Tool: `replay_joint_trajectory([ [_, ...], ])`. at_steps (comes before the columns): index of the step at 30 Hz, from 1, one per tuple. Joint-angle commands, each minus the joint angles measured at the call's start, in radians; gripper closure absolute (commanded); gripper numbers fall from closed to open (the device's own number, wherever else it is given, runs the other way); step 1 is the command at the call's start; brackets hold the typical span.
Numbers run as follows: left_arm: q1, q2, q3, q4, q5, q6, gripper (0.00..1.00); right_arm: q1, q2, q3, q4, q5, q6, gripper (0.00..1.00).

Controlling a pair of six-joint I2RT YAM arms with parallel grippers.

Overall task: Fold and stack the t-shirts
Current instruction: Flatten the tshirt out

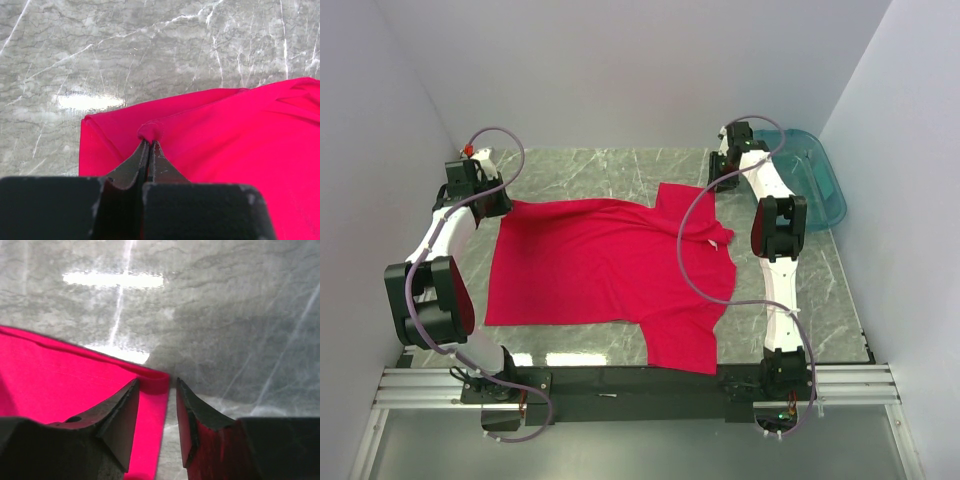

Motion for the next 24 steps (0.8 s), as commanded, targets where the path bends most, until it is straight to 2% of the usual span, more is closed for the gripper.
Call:
replay_joint_trajectory([
  [1, -0.003, -0.027, 0.011, 0.018, 0.013, -0.002, 1.00, -0.008, 0.026, 0.033, -0.042, -0.047, -0.018, 0.58],
  [7, -0.003, -0.030, 0.011, 0.015, 0.013, -0.001, 1.00, -0.010, 0.029, 0.039, -0.046, -0.050, -0.017, 0.62],
  [11, -0.003, -0.032, 0.012, 0.015, 0.012, -0.001, 1.00, -0.010, 0.025, 0.036, -0.038, -0.058, -0.018, 0.94],
  [12, -0.003, -0.032, 0.012, 0.017, 0.012, -0.001, 1.00, -0.013, 0.023, 0.033, -0.038, -0.062, -0.020, 0.97],
  [14, -0.003, -0.029, 0.012, 0.015, 0.012, -0.001, 1.00, -0.013, 0.022, 0.032, -0.035, -0.067, -0.021, 1.00],
  [19, -0.003, -0.023, 0.024, 0.014, 0.007, 0.002, 1.00, -0.017, -0.021, 0.012, -0.009, -0.090, -0.029, 1.00],
  [24, -0.003, -0.024, 0.061, 0.031, -0.005, -0.011, 1.00, -0.014, -0.184, -0.086, 0.069, -0.153, -0.079, 1.00],
])
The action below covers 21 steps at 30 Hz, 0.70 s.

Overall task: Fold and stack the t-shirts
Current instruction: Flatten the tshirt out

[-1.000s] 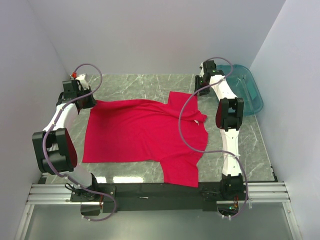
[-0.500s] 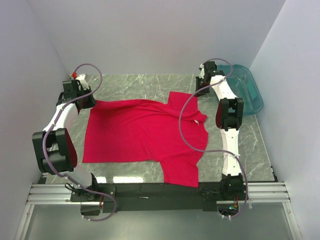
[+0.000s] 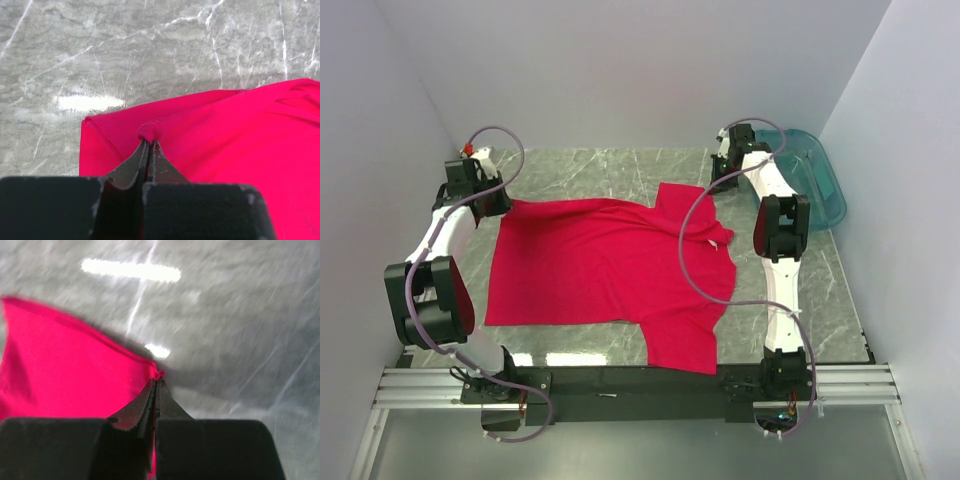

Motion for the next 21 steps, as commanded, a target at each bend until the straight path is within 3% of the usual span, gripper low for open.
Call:
replay_joint_trajectory([
  [1, -0.003, -0.030, 0.066, 0.037, -0.001, -0.014, 1.00, -0.002, -0.190, -0.047, 0.057, -0.068, -0.054, 1.00],
  [9, -0.003, -0.249, 0.086, 0.202, 0.019, -0.066, 1.00, -0.005, -0.653, -0.138, 0.108, -0.119, -0.212, 1.00],
  [15, -0.002, -0.559, -0.006, 0.354, -0.033, -0.153, 0.99, -0.004, -1.005, -0.074, 0.103, -0.114, -0.281, 1.00],
  [21, -0.006, -0.838, -0.001, 0.456, -0.122, -0.247, 1.00, -0.005, -1.312, -0.038, 0.167, -0.153, -0.257, 1.00],
])
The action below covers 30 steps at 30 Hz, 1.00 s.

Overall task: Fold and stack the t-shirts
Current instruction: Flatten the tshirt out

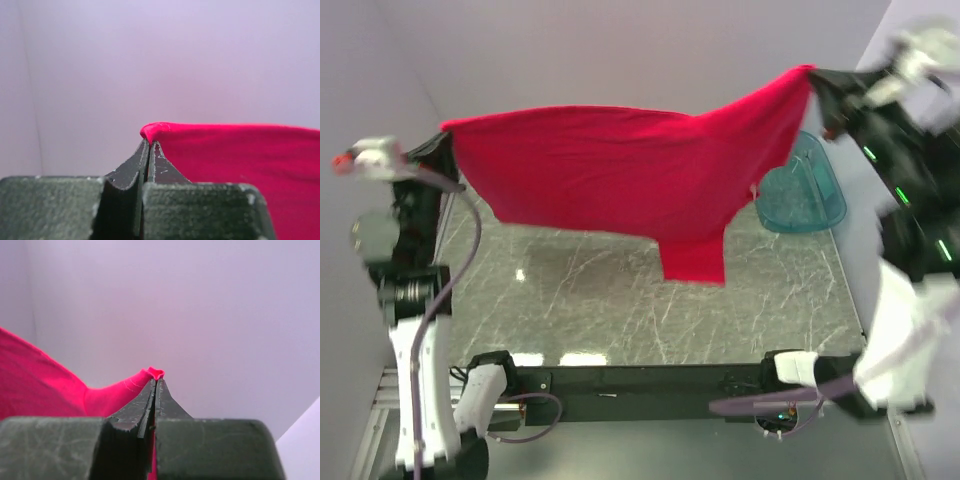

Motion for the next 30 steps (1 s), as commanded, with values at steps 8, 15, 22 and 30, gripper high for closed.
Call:
replay_joint_trajectory([
  [8, -0.045, -0.227, 0.179, 0.125, -0.212, -0.170, 0.99, -0.056, -0.166, 0.308, 0.026, -0.031, 0.079, 1.00],
  [15, -0.076, -0.260, 0.222, 0.105, -0.259, -0.158, 0.99, -0.142, -0.183, 0.330, 0.054, -0.088, 0.164, 1.00],
  [22, -0.082, -0.255, 0.137, 0.125, -0.276, -0.137, 0.99, -0.153, -0.137, 0.252, 0.078, -0.089, 0.181, 1.00],
  [30, -0.079, -0.173, -0.112, 0.199, -0.345, -0.123, 0.99, -0.152, -0.093, -0.173, 0.242, -0.217, 0.228, 1.00],
])
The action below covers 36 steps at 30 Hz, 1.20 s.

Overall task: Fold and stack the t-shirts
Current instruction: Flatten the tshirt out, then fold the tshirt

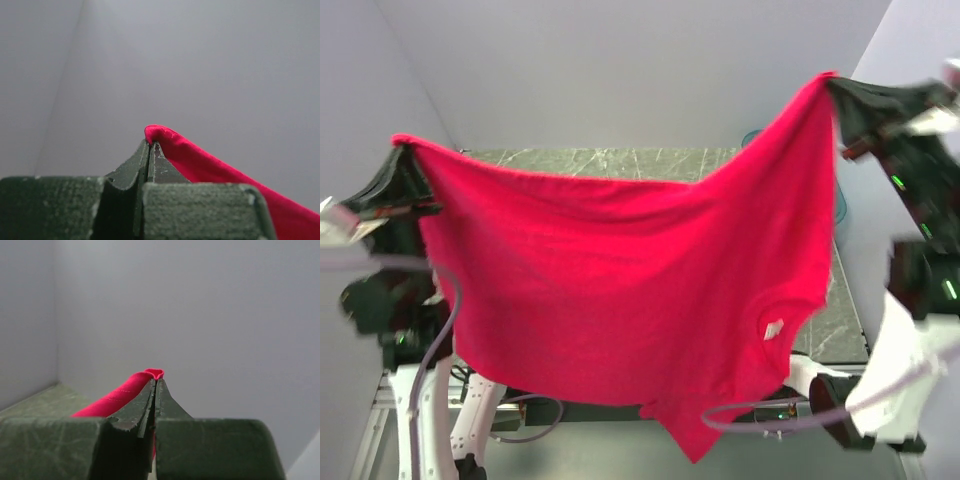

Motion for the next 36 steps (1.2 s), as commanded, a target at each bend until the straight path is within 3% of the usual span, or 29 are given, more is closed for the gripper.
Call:
replay_joint_trajectory([
  [1, 0.000, 0.088, -0.117, 0.071, -0.055, 0.017, 0.99, -0.008, 0.087, -0.173, 0.129, -0.091, 0.067, 1.00],
  [5, -0.002, 0.231, -0.248, 0.192, -0.064, 0.003, 0.99, -0.001, 0.151, -0.426, 0.268, -0.149, 0.105, 1.00],
  [9, 0.000, 0.531, -0.315, 0.341, -0.066, -0.009, 0.99, 0.015, 0.348, -0.555, 0.445, -0.230, 0.163, 1.00],
  [11, -0.002, 0.668, -0.291, 0.358, -0.066, -0.017, 1.00, 0.035, 0.456, -0.514, 0.477, -0.241, 0.190, 1.00],
  [12, 0.000, 0.812, -0.232, 0.330, -0.066, -0.019, 1.00, 0.042, 0.572, -0.480, 0.468, -0.232, 0.187, 1.00],
  [15, 0.004, 1.078, -0.050, 0.231, -0.043, -0.037, 1.00, 0.078, 0.791, -0.281, 0.346, -0.150, 0.127, 1.00],
  [21, 0.013, 1.433, 0.288, -0.008, 0.002, -0.057, 1.00, 0.162, 1.079, 0.066, 0.177, 0.091, 0.075, 1.00],
  [27, 0.027, 1.565, 0.434, -0.085, 0.015, -0.061, 1.00, 0.199, 1.118, 0.051, 0.219, 0.187, 0.062, 1.00],
  [36, 0.041, 1.635, 0.533, -0.129, 0.054, -0.045, 1.00, 0.187, 1.070, -0.012, 0.249, 0.148, 0.036, 1.00],
])
